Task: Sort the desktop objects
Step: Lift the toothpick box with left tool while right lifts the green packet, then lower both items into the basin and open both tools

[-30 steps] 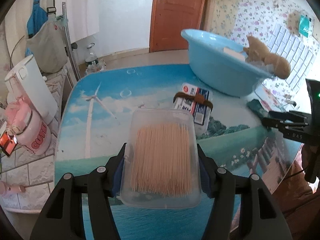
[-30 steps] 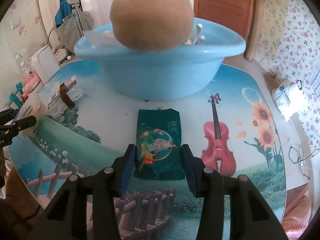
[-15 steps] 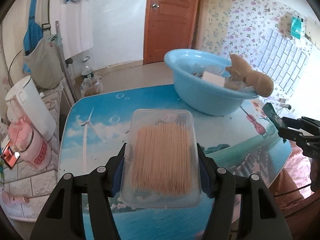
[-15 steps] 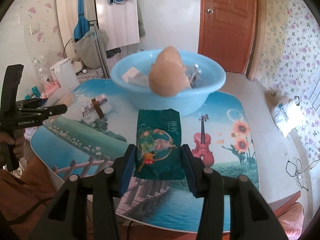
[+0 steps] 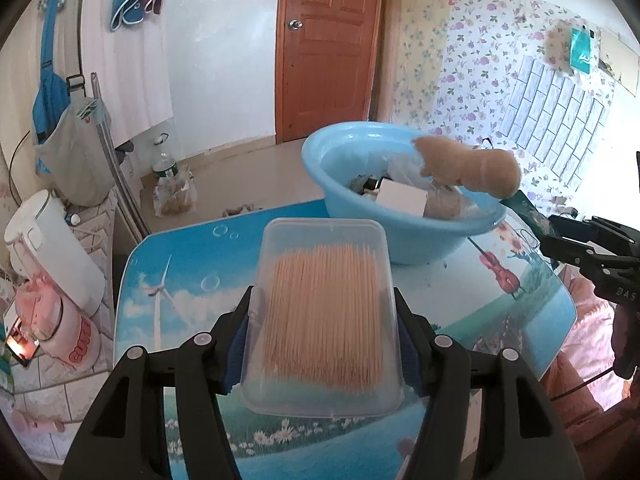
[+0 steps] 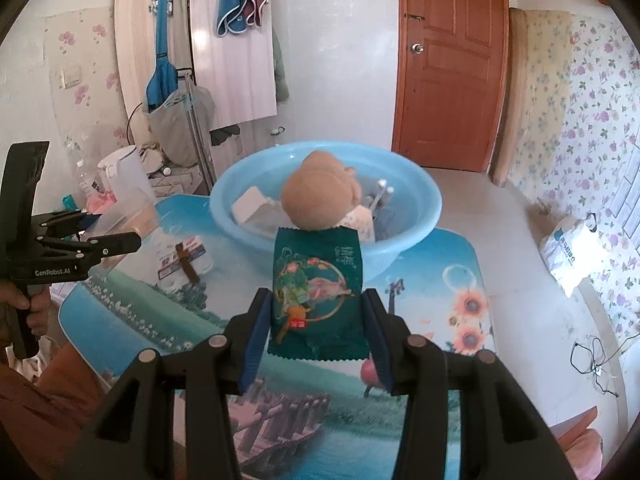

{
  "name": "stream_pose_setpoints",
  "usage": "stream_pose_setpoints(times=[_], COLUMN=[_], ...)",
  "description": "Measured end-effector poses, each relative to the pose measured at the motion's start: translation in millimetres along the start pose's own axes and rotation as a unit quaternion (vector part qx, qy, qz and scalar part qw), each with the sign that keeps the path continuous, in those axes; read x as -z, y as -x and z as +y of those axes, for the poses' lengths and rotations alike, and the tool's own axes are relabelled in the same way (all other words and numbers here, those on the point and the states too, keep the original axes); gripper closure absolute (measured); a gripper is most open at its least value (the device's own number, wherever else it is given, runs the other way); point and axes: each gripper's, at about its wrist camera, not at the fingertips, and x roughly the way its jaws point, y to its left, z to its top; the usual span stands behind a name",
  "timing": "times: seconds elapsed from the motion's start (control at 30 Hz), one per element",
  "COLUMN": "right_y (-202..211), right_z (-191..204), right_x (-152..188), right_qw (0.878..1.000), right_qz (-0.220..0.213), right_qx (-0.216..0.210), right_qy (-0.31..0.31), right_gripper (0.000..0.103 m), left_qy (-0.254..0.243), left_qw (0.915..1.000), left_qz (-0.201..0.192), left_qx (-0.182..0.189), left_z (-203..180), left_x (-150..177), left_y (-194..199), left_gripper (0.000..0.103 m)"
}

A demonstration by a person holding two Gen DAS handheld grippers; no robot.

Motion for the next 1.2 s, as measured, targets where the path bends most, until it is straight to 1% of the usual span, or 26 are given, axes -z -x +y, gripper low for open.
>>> stream_pose_setpoints(times=[0.17, 0.33, 0.53, 0.7, 0.83, 0.93, 1.0, 1.07, 1.13, 1.2], right_y=[-9.1, -30.5, -55.1, -72.6, -87.2, -98.7, -101.6, -102.2, -103.2, -104.1], right_z=[-6.1, -11.6, -22.1, -32.5, -39.9, -47.9, -51.4, -53.7, -54.4, -53.8], right_x=[-13.6, -29.7, -45.8, -62.1, -70.2, -70.5, -67.9, -63.8, -59.1, -57.3], right_qw=[1.000, 1.000, 0.999, 0.999, 1.000, 0.999, 0.999, 0.999, 0.999, 0.999], right_qz=[-0.009, -0.015, -0.018, -0.020, -0.017, -0.004, 0.000, 0.000, 0.006, 0.011], right_qx=[-0.002, -0.008, -0.022, -0.018, -0.014, -0.011, -0.016, -0.018, -0.019, -0.021], right_qy=[0.001, -0.003, -0.020, -0.020, -0.022, -0.032, -0.037, -0.043, -0.046, -0.047], right_gripper=[0.059, 0.059, 0.059, 0.059, 0.059, 0.059, 0.057, 0.056, 0.055, 0.054], left_qy=[-0.013, -0.027, -0.039, -0.051, -0.055, -0.065, -0.071, -0.072, -0.071, -0.067], left_qw=[0.9999, 0.9995, 0.9988, 0.9979, 0.9974, 0.9967, 0.9961, 0.9962, 0.9964, 0.9966], left_qz=[-0.006, -0.011, -0.008, -0.008, -0.002, 0.004, 0.010, 0.007, 0.003, 0.002], left_qx=[0.006, 0.014, 0.028, 0.040, 0.047, 0.049, 0.052, 0.049, 0.047, 0.048], left_z=[-9.6, -20.5, -35.1, -48.2, -55.5, -61.8, -64.8, -66.3, -67.6, -65.9], left_x=[-16.9, -33.4, -56.4, -75.8, -88.1, -94.2, -97.7, -98.4, -97.0, -96.1], left_y=[-5.8, -17.1, -39.6, -58.9, -78.7, -91.0, -98.0, -98.3, -94.7, -92.5], left_gripper=[0.043, 0.043, 0.042, 0.042, 0.042, 0.042, 0.039, 0.026, 0.020, 0.018])
